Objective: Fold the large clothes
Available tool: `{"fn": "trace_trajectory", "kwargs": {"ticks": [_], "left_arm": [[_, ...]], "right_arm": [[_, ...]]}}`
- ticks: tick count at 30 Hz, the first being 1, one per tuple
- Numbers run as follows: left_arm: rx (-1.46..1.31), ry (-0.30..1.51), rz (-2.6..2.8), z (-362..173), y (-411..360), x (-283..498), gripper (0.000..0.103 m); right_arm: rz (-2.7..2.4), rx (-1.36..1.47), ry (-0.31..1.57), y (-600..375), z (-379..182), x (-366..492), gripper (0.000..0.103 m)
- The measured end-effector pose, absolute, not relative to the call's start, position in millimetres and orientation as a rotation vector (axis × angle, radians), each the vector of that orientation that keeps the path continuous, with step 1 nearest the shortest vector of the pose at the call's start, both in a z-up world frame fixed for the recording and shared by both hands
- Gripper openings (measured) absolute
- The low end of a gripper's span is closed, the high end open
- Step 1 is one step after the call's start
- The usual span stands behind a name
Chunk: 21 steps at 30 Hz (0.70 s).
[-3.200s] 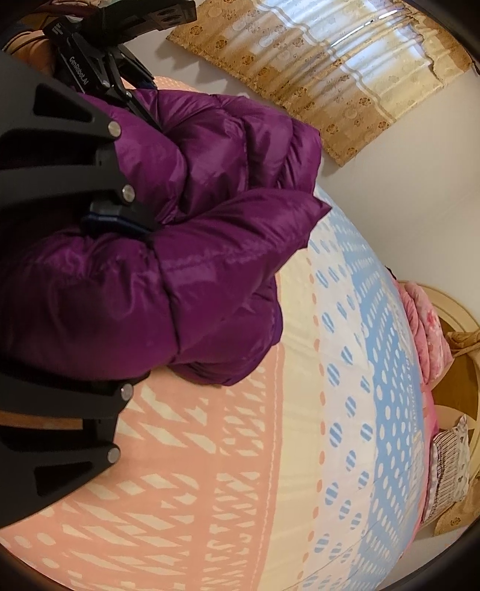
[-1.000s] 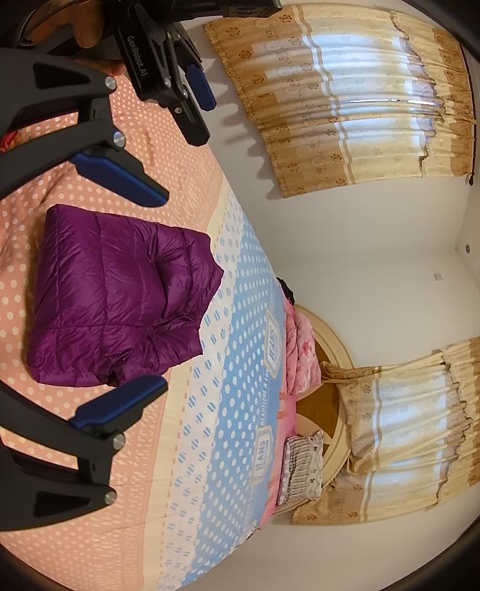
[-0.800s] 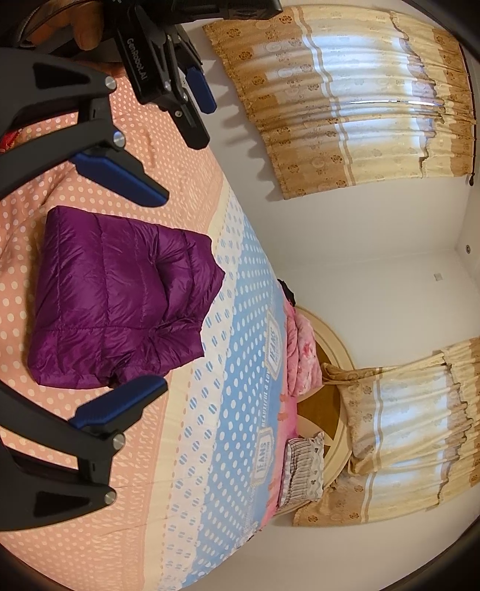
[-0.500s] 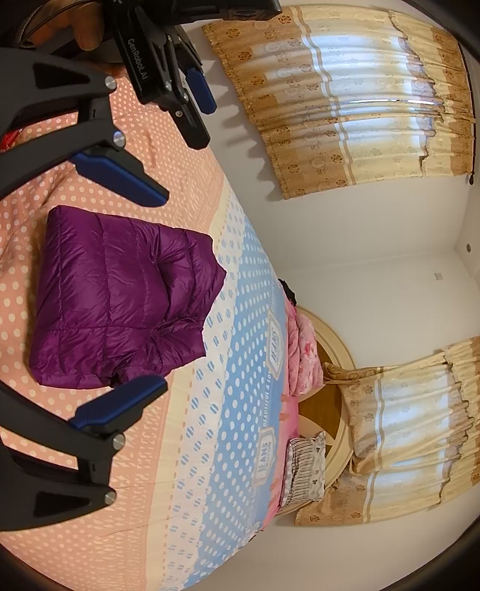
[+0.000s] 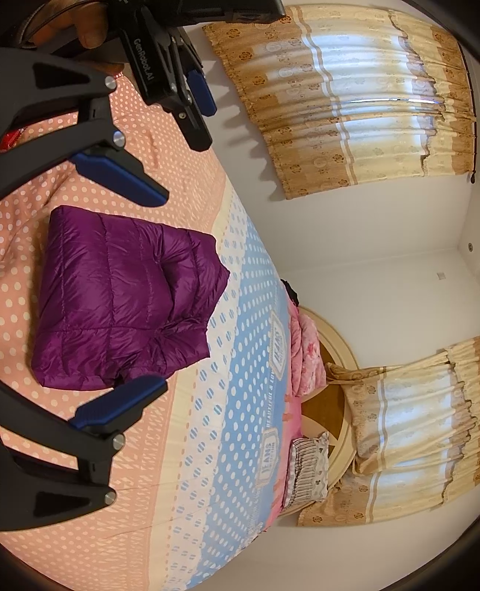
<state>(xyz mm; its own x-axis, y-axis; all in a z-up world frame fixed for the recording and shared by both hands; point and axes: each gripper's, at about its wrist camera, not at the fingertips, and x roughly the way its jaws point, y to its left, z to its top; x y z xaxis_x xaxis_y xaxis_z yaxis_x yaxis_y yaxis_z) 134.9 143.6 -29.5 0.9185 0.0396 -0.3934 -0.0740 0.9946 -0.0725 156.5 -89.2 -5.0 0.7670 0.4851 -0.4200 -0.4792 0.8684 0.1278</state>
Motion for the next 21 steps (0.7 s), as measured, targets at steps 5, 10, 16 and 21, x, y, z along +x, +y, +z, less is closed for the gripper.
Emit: {"fn": "trace_trajectory", "kwargs": {"ticks": [5, 10, 16, 21], "left_arm": [[-0.078, 0.391, 0.052, -28.4, 141.6, 134.4, 0.088], [-0.065, 0.397, 0.053, -29.6, 139.2, 136.1, 0.088], [-0.057, 0.4, 0.06, -32.7, 139.1, 137.4, 0.088], [-0.047, 0.394, 0.059, -35.4, 136.2, 137.8, 0.088]], "right_arm": [[0.524, 0.012, 0.463, -88.1, -6.3, 156.0, 0.095], [0.532, 0.008, 0.47, -88.1, -8.9, 155.1, 0.095], [0.533, 0.007, 0.476, -87.2, -10.7, 155.7, 0.095], [0.535, 0.005, 0.479, -88.3, -11.9, 155.9, 0.095]]}}
